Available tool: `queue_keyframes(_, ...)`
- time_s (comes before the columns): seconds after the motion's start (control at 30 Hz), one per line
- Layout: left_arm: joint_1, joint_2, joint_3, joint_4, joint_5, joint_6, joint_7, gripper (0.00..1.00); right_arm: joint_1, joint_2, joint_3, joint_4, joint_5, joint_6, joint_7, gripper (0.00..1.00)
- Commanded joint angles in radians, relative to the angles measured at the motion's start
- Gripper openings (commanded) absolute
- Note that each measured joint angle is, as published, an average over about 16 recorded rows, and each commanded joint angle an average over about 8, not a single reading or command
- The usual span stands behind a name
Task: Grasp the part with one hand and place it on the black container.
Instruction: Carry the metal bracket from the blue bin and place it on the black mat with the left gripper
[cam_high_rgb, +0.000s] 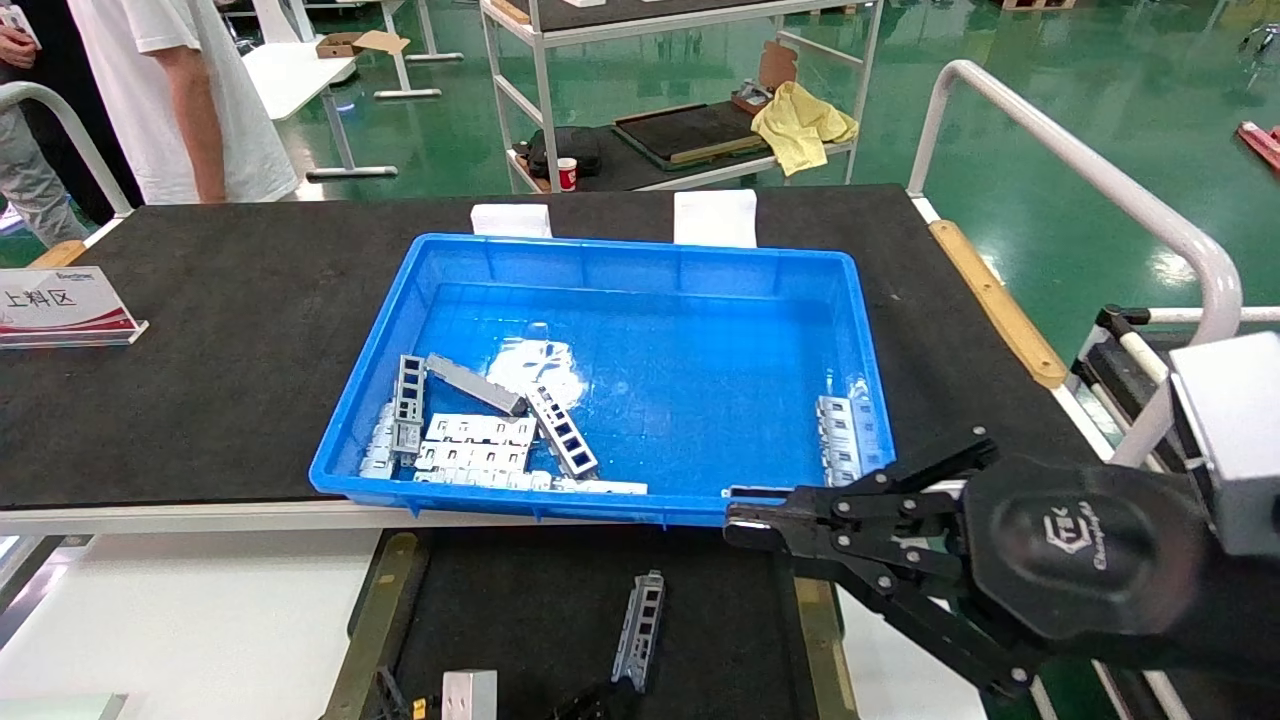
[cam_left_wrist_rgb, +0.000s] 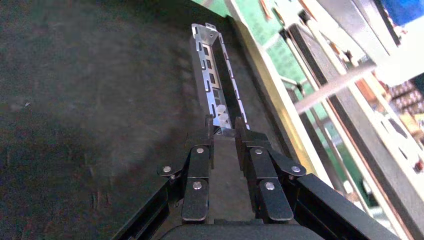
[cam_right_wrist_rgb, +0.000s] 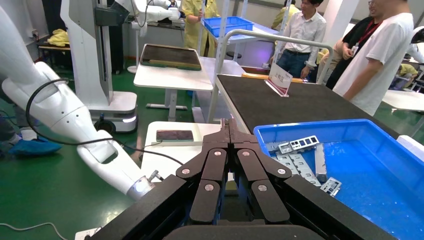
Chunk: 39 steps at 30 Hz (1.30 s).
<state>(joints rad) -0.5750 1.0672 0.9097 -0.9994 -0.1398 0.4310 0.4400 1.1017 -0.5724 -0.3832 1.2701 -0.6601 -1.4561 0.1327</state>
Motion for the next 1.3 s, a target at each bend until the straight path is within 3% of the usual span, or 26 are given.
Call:
queue_keyframes(0.03,0.01,0.02,-0.02,0.009,-0.013,-0.015,0.013,0.0,0.0,0.0,0.0,0.0,0.0,0.0,0.0,0.0)
queue_keyframes(0.67,0.035,0.105,-0.085,0.057,-0.035,-0.07,0.079,0.02,0.0,0.0,0.0,0.0,0.0,0.0,0.0,0.01)
queue_keyframes(0.7,0.035,0.107,-0.086,0.06,-0.035,-0.071,0.081,0.07,0.0,0.0,0.0,0.0,0.0,0.0,0.0,0.04)
queue_keyframes(0.9,0.038,0.116,-0.086,0.074,-0.036,-0.071,0.083,0.8,0.0,0.0,0.0,0.0,0.0,0.0,0.0,0.79)
queue_keyframes(0.97,0.038,0.117,-0.086,0.075,-0.036,-0.071,0.082,0.98,0.0,0.0,0.0,0.0,0.0,0.0,0.0,1.0)
queue_keyframes(1.3,0.04,0.116,-0.085,0.068,-0.035,-0.06,0.082,1.0,0.0,0.0,0.0,0.0,0.0,0.0,0.0,1.0)
